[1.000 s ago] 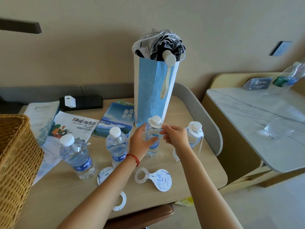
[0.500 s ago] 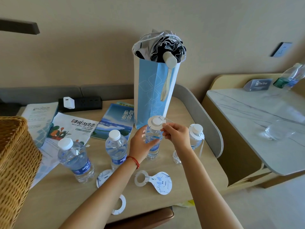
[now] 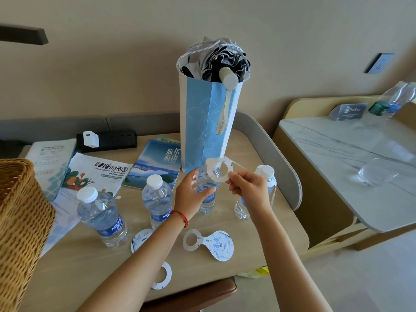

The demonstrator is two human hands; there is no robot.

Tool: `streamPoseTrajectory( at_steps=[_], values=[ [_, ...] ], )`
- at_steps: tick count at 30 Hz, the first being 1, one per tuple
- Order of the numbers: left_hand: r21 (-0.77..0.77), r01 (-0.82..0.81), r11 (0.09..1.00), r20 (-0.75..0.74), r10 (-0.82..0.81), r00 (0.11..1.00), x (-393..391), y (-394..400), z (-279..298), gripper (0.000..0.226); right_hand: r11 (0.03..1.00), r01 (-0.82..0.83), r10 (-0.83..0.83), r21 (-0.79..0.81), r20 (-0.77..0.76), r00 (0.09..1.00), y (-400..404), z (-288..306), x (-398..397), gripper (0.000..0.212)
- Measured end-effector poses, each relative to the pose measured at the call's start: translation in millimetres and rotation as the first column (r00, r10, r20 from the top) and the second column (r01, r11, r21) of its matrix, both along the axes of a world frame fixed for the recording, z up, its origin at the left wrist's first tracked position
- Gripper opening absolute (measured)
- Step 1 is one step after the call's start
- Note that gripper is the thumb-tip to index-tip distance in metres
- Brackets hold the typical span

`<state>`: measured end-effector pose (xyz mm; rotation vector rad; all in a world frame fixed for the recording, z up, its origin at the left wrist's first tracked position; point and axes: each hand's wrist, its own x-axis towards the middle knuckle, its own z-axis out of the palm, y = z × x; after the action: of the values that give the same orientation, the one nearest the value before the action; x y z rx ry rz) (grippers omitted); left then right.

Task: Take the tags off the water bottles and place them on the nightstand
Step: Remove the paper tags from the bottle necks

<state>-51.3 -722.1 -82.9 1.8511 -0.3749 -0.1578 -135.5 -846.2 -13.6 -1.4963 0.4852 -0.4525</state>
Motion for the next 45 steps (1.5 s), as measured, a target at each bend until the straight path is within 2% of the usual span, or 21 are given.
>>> streamPoseTrajectory(
  at_steps=[4,8,16,21,25,31,35,39,42,45],
  values=[
    [-0.061,0.008,0.998,-0.018,-0.009,1.0,-1,1,0,0.06,1.0,-0.023,0.023,-0.001,-0.094,0.995,0,-31,-36,0.017],
    [-0.02,0.001,1.0,-0.005,-0.002,1.0,0,1,-1,0.067,0.999,-0.047,0.051,0.024,-0.234,0.971,4,-68,-59,0.019],
    [-0.001,-0.001,1.0,-0.002,0.001,1.0,0,1,-1,0.068,0.996,-0.081,0.081,0.021,-0.505,0.86,10,-121,-71,0.02],
    [0.007,-0.007,1.0,0.009,0.007,1.0,-1,0,0,0.067,0.997,-0.073,0.06,0.002,-0.583,0.81,13,-133,-74,0.019],
    [0.016,-0.001,1.0,0.032,0.001,0.999,-2,0,1,0.067,1.0,-0.021,0.017,0.0,-0.592,0.806,12,-134,-73,0.005],
    [0.001,-0.035,0.999,0.077,0.035,0.996,-14,3,7,0.066,0.998,0.042,-0.057,-0.04,-0.565,0.823,9,-121,-77,0.004],
    [-0.083,-0.028,0.996,0.239,0.047,0.97,-30,12,20,0.056,0.99,0.117,-0.141,-0.08,-0.479,0.866,-1,-98,-83,0.003],
    [-0.136,0.063,0.989,0.372,-0.008,0.928,-46,16,36,0.041,0.975,0.195,-0.223,-0.109,-0.392,0.892,-18,-67,-92,0.005],
    [-0.129,0.153,0.98,0.363,-0.097,0.927,-56,8,41,0.038,0.954,0.266,-0.298,-0.142,-0.31,0.903,-34,-43,-98,0.008],
    [-0.106,0.209,0.972,0.283,-0.172,0.943,-64,-6,40,0.04,0.934,0.308,-0.344,-0.181,-0.218,0.913,-53,-21,-96,0.009]
  ],
)
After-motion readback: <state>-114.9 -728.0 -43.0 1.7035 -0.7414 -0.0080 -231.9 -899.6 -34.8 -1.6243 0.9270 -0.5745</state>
